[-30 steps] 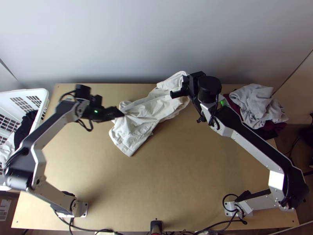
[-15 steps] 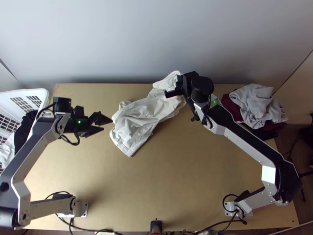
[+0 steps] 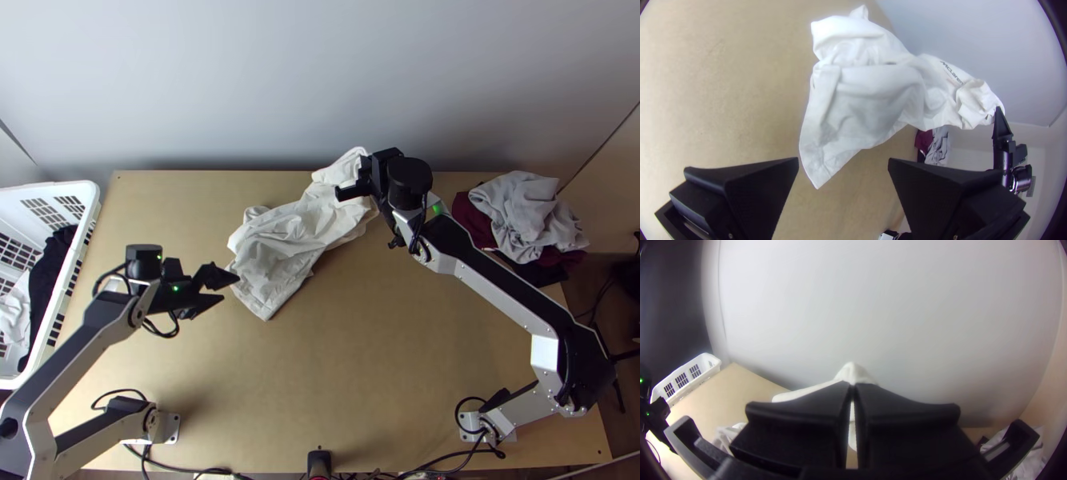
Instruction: Fold the t-shirt
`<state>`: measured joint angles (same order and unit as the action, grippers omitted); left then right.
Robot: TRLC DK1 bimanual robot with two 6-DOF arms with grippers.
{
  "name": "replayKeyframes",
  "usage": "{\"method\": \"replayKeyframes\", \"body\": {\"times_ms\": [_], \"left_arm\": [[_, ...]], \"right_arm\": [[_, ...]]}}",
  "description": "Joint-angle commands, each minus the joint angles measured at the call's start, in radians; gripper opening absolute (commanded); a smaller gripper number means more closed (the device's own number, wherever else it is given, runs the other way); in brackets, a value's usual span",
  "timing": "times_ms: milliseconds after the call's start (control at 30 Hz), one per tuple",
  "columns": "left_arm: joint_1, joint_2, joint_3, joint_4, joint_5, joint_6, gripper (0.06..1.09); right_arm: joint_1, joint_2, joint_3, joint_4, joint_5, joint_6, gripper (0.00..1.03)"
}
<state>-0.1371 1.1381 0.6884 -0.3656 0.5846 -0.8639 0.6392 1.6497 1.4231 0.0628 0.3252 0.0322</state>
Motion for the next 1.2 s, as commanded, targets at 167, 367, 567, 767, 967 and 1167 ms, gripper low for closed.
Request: {"method": "replayKeyframes", "body": {"times_ms": [167, 367, 567, 767, 967, 1167], "left_arm": [[-0.111, 0.081, -0.17, 0.286, -0.058, -0.027, 1.04], [-0.127, 0.17, -0.19, 0.409, -0.091, -0.066, 1.04], [-0.088, 0.23, -0.267, 0.68, -0.12, -0.099, 1.04], [-0.088, 0.153, -0.236, 0.688, -0.123, -0.176, 1.03], [-0.094, 0.163, -0.185, 0.694, -0.135, -0.245, 1.03], [-0.128, 0.149, -0.204, 0.689, -0.117, -0.245, 0.68]], "right_arm": [[0.008, 0.007, 0.017, 0.0, 0.0, -0.008, 0.03], [0.008, 0.007, 0.023, -0.006, 0.0, -0.008, 0.03], [0.011, 0.005, 0.017, -0.012, 0.0, -0.006, 0.03], [0.01, 0.007, 0.008, -0.017, 0.002, -0.003, 0.03], [0.014, 0.021, 0.005, -0.011, 0.002, -0.003, 0.03], [0.011, 0.025, 0.005, -0.011, 0.002, -0.006, 0.03]]}}
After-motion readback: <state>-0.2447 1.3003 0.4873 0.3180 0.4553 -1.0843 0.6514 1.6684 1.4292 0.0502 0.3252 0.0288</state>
